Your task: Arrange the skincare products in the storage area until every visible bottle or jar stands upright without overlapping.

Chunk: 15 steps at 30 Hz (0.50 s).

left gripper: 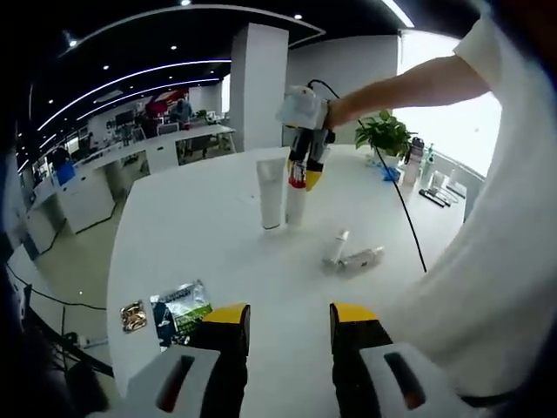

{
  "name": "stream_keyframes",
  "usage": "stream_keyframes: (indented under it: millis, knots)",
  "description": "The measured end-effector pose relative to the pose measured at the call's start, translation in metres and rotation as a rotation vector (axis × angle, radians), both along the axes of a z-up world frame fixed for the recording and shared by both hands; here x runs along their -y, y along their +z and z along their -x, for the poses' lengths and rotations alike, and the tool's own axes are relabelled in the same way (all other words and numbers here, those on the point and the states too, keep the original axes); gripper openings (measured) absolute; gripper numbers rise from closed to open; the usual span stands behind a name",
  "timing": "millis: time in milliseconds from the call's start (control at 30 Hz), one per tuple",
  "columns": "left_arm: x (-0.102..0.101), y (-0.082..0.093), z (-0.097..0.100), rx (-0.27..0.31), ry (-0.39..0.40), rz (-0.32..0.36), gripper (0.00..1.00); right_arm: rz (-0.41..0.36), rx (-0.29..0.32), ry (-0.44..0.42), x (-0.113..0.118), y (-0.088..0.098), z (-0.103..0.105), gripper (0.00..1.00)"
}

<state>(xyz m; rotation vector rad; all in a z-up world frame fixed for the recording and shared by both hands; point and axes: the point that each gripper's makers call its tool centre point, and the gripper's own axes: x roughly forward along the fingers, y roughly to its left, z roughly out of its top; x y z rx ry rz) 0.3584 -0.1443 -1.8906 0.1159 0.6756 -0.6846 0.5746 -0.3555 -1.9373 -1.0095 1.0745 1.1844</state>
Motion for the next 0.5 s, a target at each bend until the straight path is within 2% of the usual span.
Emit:
stream_keyframes:
  millis: [300,400,467,500]
  knots:
    - [-0.012,-0.006,0.01,-0.02,0.062,0.008,0.37,0.017,-0.017,0.018,-0.006,-0.01,-0.004,0.29]
    - [-0.016,-0.007,0.014,-0.024,0.083,0.014,0.37,-0.003,0.006,-0.005,-0.009,-0.005,-0.015,0.28]
    - [-0.018,-0.008,0.016,-0.024,0.09,0.012,0.37,-0.039,-0.067,-0.035,-0.014,-0.002,-0.003,0.28]
    - [-0.018,-0.008,0.016,-0.024,0.093,0.013,0.37,-0.036,-0.04,-0.021,-0.014,-0.001,-0.007,0.28]
